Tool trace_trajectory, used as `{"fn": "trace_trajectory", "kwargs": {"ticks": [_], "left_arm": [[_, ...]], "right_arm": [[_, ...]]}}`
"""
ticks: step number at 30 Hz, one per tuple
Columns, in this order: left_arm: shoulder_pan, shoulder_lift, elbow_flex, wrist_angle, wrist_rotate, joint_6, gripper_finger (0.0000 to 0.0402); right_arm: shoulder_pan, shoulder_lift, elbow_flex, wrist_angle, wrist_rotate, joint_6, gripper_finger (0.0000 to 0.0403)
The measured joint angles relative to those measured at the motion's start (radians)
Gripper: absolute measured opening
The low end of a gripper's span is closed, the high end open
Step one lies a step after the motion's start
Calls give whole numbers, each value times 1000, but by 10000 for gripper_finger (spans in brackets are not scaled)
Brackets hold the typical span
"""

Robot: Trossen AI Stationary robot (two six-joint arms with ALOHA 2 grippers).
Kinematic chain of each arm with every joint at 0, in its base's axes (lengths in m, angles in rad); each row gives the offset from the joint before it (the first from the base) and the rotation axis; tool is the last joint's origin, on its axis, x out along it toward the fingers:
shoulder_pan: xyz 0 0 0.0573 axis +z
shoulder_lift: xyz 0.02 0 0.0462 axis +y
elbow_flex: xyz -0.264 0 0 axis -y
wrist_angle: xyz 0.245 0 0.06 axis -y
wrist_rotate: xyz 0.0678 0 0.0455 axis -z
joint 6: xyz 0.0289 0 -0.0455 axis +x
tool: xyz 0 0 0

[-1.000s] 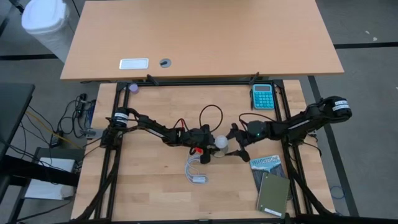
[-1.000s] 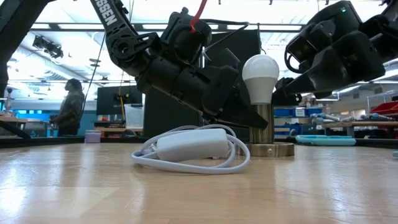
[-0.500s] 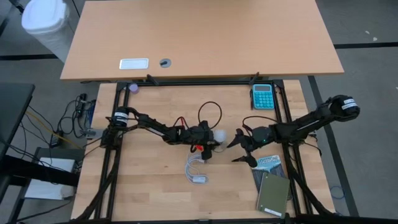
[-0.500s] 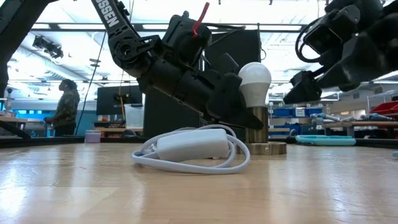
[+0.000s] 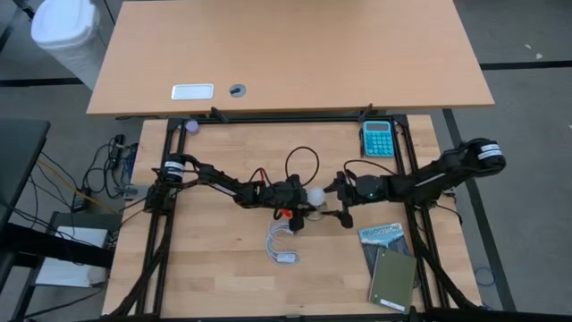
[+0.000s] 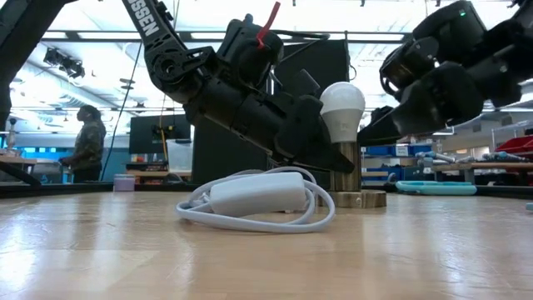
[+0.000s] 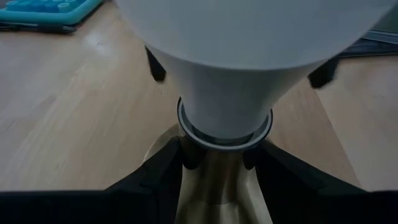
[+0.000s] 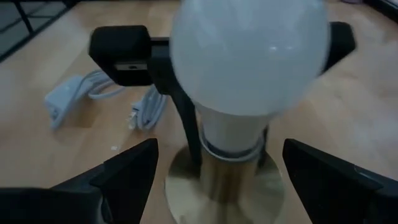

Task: Screw lightbulb
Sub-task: Insert the lightbulb into the desk lamp

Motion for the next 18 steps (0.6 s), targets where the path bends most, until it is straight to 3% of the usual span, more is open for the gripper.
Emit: {"fn": "trace_trajectory", "kwargs": {"ticks": [7, 18], "left_arm": [[0, -1, 1, -18, 2, -3, 188], [-2, -1, 0, -20, 5, -3, 188]], "right_arm": [[6, 52, 0, 91, -3, -8, 345], [64, 49, 0, 76, -2, 32, 345]]}}
